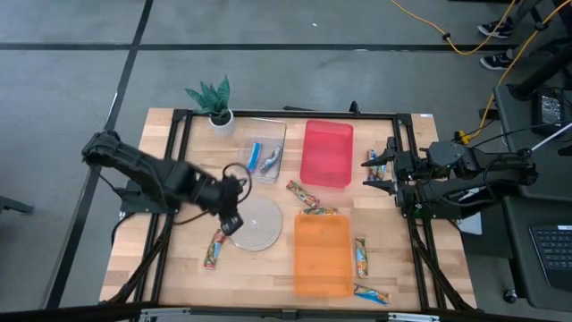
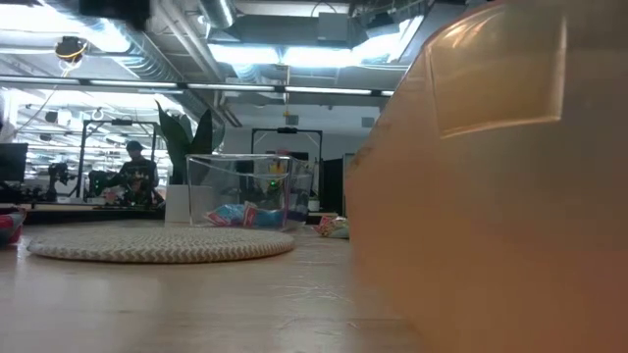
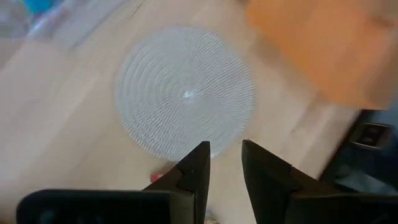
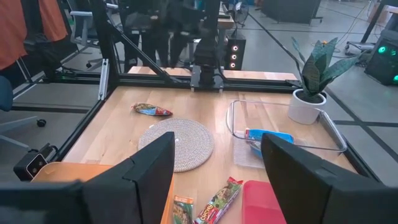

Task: Pick and place Granola Bars by type
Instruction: Put the red granola bar into the transparent bin

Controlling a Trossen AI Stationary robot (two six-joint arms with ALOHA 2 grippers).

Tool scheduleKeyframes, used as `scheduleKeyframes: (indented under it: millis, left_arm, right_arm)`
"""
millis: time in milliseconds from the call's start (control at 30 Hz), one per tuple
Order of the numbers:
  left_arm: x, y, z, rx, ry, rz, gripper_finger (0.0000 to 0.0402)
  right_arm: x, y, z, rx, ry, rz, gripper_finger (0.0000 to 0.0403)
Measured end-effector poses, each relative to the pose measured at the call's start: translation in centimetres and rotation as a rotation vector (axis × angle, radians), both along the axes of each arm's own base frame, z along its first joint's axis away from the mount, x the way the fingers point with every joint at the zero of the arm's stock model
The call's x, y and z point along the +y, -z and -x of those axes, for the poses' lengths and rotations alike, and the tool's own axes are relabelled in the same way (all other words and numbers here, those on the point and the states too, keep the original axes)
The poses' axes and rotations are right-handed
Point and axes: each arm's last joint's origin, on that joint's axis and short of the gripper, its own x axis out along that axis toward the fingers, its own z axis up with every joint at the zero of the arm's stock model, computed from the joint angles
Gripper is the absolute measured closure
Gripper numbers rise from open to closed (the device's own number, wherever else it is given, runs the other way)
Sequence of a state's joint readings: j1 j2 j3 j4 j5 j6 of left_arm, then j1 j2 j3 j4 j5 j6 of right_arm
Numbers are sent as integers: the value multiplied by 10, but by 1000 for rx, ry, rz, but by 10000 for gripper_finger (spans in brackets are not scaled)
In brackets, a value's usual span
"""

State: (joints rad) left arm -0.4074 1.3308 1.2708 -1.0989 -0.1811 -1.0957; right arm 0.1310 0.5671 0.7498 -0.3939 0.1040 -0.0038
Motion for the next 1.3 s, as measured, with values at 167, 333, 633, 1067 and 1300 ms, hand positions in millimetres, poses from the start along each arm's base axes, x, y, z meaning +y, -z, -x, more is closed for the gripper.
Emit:
scheduleKeyframes:
  millis: [167,333,633,1067,1300]
  left_arm:
    - [-23,32,17,69,-123,19,316]
    - [-42,60,35,122,-209,75,313]
    - [-62,101,54,112,-312,177,292]
    - [-63,131,65,131,-377,237,190]
    - [-65,148,63,138,-406,225,159]
  right_arm:
    - [0,0,0,0,0,-1,162]
    - [0,0,0,0,0,-2,162]
    - [0,0,0,1,0,-2,162]
    - [0,0,0,1,0,-3,162]
    - [0,0,0,1,-1,-3,162]
